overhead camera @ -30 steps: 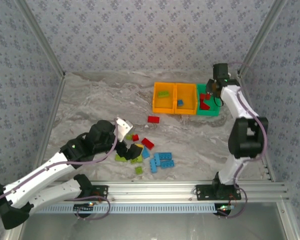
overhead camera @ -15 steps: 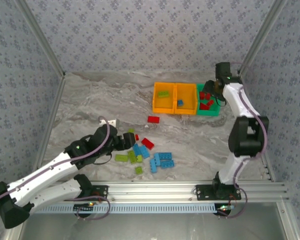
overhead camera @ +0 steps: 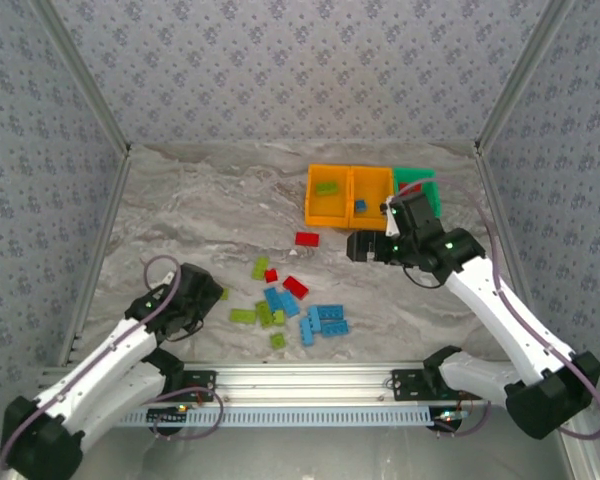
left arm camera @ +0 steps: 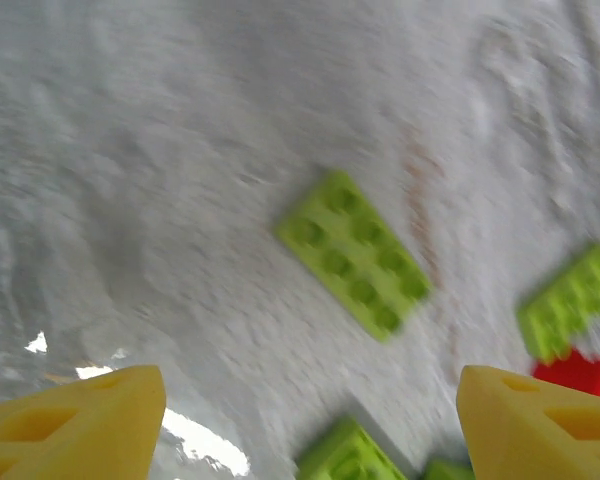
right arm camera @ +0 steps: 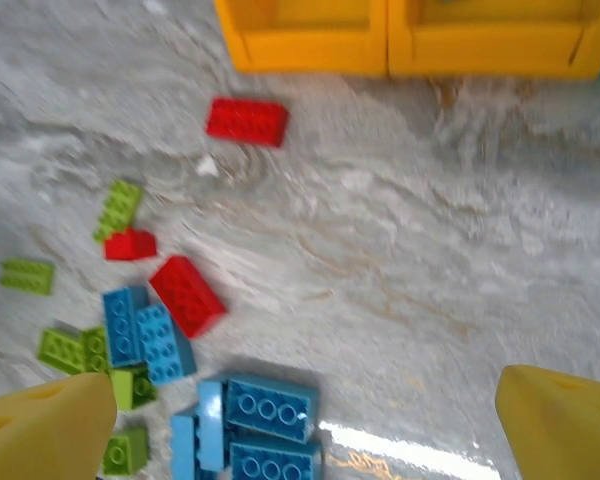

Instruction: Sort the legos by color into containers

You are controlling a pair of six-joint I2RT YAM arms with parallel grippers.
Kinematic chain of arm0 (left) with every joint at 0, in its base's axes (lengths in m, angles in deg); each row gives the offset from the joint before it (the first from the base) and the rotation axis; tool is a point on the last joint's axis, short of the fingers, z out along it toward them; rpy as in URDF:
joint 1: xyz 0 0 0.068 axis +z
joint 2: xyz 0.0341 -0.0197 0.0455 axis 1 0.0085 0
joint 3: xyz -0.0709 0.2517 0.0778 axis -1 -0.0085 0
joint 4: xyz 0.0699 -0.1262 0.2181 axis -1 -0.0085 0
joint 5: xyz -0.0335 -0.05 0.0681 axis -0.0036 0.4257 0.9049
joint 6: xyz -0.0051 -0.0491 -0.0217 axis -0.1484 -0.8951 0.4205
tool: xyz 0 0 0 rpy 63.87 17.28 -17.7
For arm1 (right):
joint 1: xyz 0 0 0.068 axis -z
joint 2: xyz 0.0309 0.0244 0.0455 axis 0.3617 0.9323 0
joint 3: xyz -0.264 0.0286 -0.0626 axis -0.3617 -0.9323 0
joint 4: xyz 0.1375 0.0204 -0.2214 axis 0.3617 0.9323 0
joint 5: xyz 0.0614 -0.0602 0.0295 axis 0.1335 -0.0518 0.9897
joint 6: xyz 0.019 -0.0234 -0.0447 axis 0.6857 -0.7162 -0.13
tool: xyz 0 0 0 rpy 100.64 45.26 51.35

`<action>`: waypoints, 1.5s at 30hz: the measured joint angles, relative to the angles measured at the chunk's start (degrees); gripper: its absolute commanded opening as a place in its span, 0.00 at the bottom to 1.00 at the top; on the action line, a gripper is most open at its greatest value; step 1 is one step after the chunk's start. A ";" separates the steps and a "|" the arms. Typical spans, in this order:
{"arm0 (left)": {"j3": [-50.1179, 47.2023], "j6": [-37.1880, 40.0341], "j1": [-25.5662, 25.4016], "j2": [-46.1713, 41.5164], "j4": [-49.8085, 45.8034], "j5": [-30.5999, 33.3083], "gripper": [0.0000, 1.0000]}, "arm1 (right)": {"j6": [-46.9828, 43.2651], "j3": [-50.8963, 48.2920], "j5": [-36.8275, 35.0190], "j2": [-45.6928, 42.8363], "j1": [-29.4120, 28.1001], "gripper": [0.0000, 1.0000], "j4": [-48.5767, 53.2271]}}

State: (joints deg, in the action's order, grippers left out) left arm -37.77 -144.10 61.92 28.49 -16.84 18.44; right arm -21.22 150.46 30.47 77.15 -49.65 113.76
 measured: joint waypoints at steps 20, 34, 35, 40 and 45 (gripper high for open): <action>12.68 4.92 8.15 33.18 4.70 -7.56 0.60 | 0.07 0.59 -5.86 -2.84 -2.47 1.00 4.17; 13.79 11.32 9.20 31.74 2.99 -10.25 0.29 | 3.10 -0.22 -4.17 -6.29 -4.33 1.00 3.48; 14.12 12.09 9.07 31.01 3.26 -10.84 0.29 | 3.34 -0.24 -3.89 -6.29 -4.79 1.00 3.26; 23.43 16.94 1.77 28.44 5.11 -12.24 0.29 | 4.92 -0.24 -3.04 -6.29 -8.15 1.00 1.29; 44.65 23.58 -8.04 38.23 6.58 -10.45 0.28 | 6.29 -0.24 -3.72 -6.29 -10.05 1.00 0.02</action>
State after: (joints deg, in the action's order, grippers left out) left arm 6.88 -120.52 53.88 66.72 -10.26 8.00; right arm -14.92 150.22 26.75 70.86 -59.71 113.78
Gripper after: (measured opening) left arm 0.296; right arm 0.999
